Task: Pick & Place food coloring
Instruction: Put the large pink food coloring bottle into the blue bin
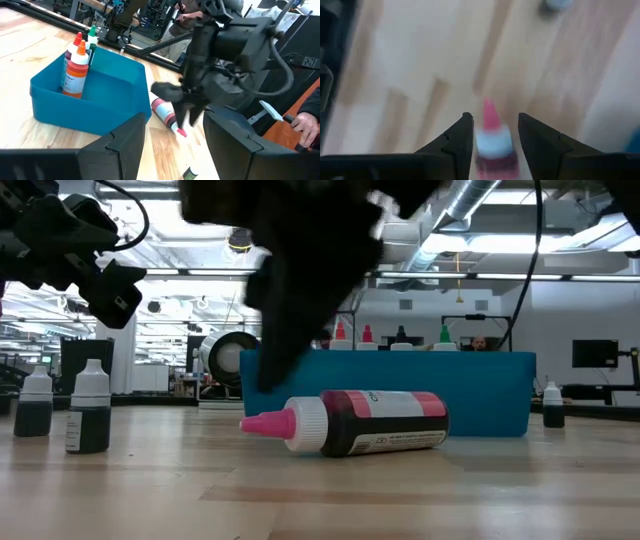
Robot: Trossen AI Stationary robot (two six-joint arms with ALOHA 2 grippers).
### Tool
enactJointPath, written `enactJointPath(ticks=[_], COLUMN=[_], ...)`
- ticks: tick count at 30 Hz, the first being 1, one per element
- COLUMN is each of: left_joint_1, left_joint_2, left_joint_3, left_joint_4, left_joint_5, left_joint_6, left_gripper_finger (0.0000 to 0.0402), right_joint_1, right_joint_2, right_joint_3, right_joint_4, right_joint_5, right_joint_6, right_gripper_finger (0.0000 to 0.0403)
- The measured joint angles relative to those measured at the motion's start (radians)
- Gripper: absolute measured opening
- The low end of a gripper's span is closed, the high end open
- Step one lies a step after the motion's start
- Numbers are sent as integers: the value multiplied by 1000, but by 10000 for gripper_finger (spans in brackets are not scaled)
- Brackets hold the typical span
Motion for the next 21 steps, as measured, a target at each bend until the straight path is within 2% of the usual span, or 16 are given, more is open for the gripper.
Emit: enactJointPath(ticks=[3,12,21], left_joint_1=[0,0,0], left_joint_2=[0,0,0], left_joint_3=[0,0,0], left_joint_4=[2,0,0], left_joint_5=[0,0,0], left_joint_6=[0,0,0], left_gripper_finger=[193,193,193], right_joint_1=[0,0,0], right_joint_2=[13,36,36], right_joint_3=[-8,-4,-4], right_joint_4=[-49,-16,-11], right_joint_5=[9,13,13], right_joint_6=[10,17,63], right_gripper_finger=[151,154,99])
